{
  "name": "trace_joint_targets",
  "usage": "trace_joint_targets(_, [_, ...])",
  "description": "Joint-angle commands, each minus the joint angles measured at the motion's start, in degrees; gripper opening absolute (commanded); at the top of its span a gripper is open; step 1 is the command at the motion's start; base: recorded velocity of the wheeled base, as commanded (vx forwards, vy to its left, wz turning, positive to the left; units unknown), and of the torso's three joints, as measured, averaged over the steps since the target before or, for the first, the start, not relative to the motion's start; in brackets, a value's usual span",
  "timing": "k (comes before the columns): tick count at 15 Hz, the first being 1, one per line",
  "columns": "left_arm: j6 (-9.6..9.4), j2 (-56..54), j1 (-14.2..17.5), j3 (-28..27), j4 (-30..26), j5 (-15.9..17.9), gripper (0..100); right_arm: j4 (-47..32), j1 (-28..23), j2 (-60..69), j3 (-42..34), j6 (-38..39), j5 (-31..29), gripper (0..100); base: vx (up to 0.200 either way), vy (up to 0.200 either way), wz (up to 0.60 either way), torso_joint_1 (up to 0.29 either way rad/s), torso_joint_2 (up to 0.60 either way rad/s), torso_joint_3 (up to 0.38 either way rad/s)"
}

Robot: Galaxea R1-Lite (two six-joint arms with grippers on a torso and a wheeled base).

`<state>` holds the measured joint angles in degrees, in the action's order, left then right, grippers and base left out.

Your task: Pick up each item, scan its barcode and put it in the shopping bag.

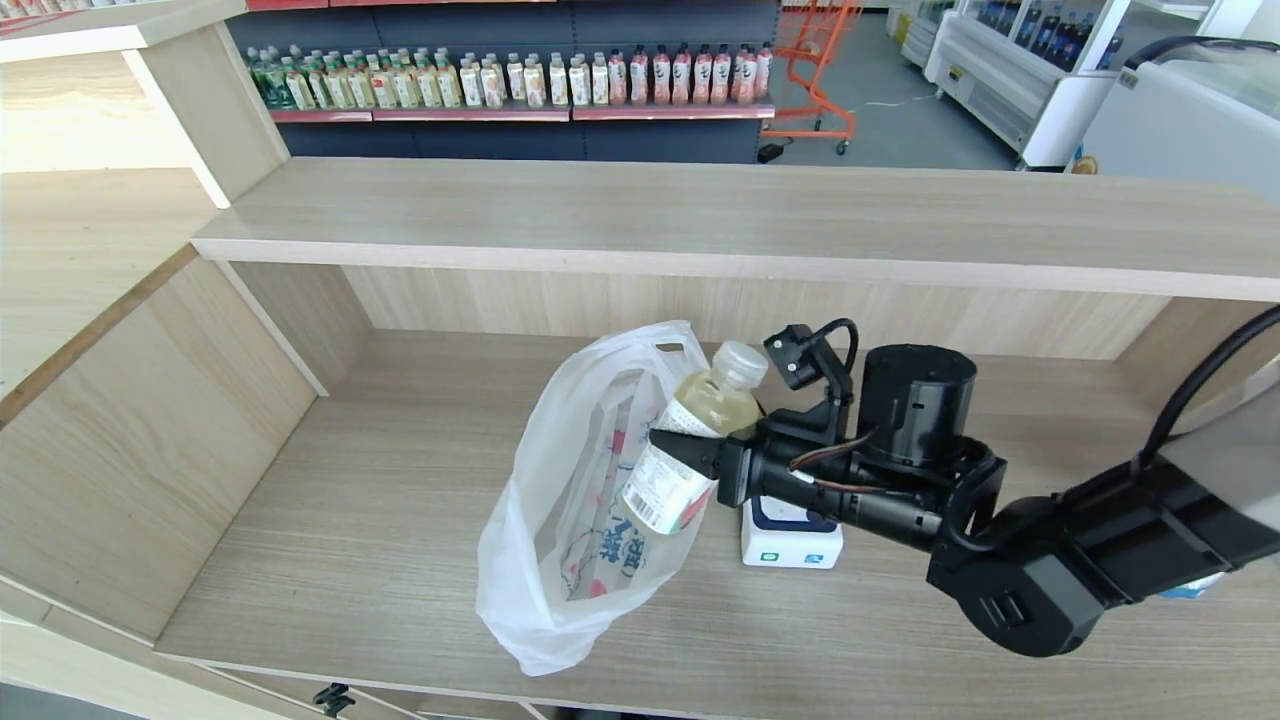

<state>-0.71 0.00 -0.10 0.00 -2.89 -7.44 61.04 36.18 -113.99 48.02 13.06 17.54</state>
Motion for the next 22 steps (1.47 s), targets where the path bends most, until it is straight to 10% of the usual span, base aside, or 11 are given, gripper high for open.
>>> trace_joint_targets(1, [0.00, 0.1, 0.0, 0.0, 0.0, 0.0, 100, 2.2, 0.2, -6.0, -1.3, -3.5, -0.1, 0, 0.000, 0.000, 0.00, 0.000, 0.00, 0.000])
trace_joint_targets(14, [0.00, 0.0, 0.0, 0.0, 0.0, 0.0, 100, 9.7, -0.6, -18.7, 9.0, -19.0, 0.0, 0, 0.000, 0.000, 0.00, 0.000, 0.00, 0.000])
trace_joint_targets(15, [0.00, 0.0, 0.0, 0.0, 0.0, 0.0, 100, 9.8, -0.7, -19.2, 9.7, -19.5, 0.0, 100, 0.000, 0.000, 0.00, 0.000, 0.00, 0.000])
trace_joint_targets(22, [0.00, 0.1, 0.0, 0.0, 0.0, 0.0, 100, 1.6, -1.3, -5.5, 7.4, 2.2, 0.5, 100, 0.000, 0.000, 0.00, 0.000, 0.00, 0.000])
